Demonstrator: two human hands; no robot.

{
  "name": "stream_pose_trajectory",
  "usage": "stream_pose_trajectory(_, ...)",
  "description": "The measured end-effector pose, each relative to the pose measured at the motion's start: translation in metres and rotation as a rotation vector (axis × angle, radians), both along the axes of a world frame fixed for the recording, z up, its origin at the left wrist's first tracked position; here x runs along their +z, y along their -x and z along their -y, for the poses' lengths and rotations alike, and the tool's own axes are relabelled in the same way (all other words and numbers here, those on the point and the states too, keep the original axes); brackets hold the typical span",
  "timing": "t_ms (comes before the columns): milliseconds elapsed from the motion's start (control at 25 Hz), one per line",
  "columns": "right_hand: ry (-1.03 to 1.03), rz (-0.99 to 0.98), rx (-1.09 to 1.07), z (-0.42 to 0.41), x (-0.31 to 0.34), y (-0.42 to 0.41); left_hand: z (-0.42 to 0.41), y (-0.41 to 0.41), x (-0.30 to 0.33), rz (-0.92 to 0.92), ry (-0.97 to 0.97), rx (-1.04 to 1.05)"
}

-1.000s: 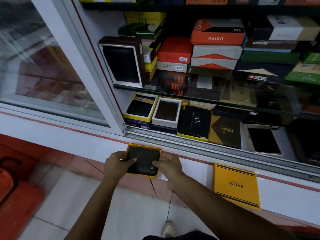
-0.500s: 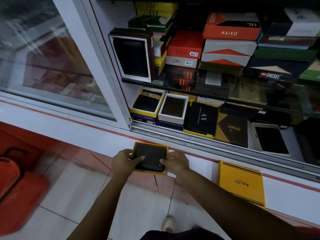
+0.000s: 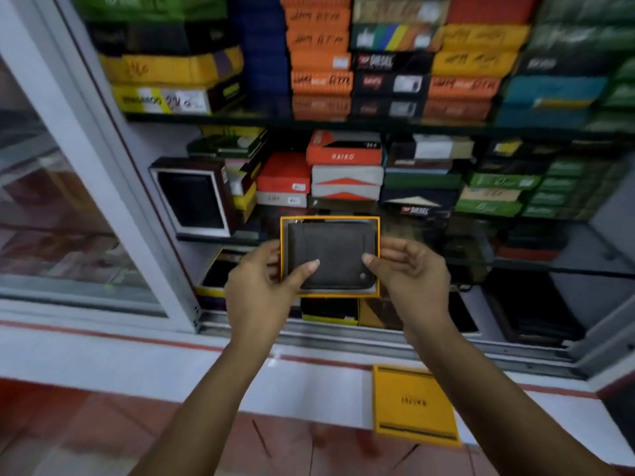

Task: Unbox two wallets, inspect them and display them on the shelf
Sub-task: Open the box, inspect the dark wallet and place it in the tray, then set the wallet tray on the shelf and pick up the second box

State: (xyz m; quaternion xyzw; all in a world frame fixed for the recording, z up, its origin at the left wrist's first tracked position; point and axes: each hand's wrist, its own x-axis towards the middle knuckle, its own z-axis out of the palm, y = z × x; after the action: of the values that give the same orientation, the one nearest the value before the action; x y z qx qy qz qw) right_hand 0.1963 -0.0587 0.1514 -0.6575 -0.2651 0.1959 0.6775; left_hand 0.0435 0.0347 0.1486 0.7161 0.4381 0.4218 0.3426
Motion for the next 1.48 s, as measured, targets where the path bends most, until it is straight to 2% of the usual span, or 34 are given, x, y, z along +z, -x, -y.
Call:
stream_pose_trajectory(120,-0.066,0.08,-0.094,-0.015,0.031,-0.033,-0.021,-0.04,0.03,0.044,-0.154,-0.04)
stream_pose_trajectory(240,-0.034,0.133,-0.156,-0.042,0.041,-0.065,-0.043,-0.084,0.04,0.029,-0.275,-0.042)
stream_pose_trajectory(480,0.205,0.234,-0.141,-0.076,0.02,-0.082,-0.082,-0.136,0.005,-0.091,-0.161,-0.05)
stream_pose_trajectory(720,0.223,0.36,0.013,-0.071,0.001,-0.084,-0.078,-0.138,-0.008,-0.103,-0.108,-0.137)
stream_pose_trajectory(880,0.445,0.717,0.01,-0.031,-0.028,-0.073,-0.027,-0.121,-0.031,-0.135,-0.154,-0.174)
stream_pose_trajectory(960,0.49,0.919,-0.065,-0.003,-0.048,-0.062,0.003,-0.11,-0.052,-0.138,-0.291,-0.184)
stream_pose_trajectory(1040,0.559,1.01,-0.095,0.032,-0.081,-0.048,0.035,-0.098,-0.09,-0.196,-0.323,-0.224)
stream_pose_trajectory(1120,0.626,0.935,-0.101,0.068,-0.125,-0.031,0.068,-0.081,-0.129,-0.206,-0.161,-0.274)
stream_pose_trajectory(1200,0.716,0.732,-0.105,0.103,-0.165,-0.017,0.096,-0.065,-0.162,-0.161,0.089,-0.302)
stream_pose_trajectory(1320,0.829,0.227,-0.054,0.137,-0.196,-0.012,0.115,-0.054,-0.193,-0.147,0.459,-0.32)
stream_pose_trajectory(1400,0.725,-0.118,-0.031,0.143,-0.194,-0.017,0.117,-0.058,-0.194,-0.224,0.656,-0.361)
stream_pose_trajectory(1480,0.619,-0.373,-0.041,0.14,-0.186,-0.024,0.114,-0.065,-0.187,-0.261,0.863,-0.359)
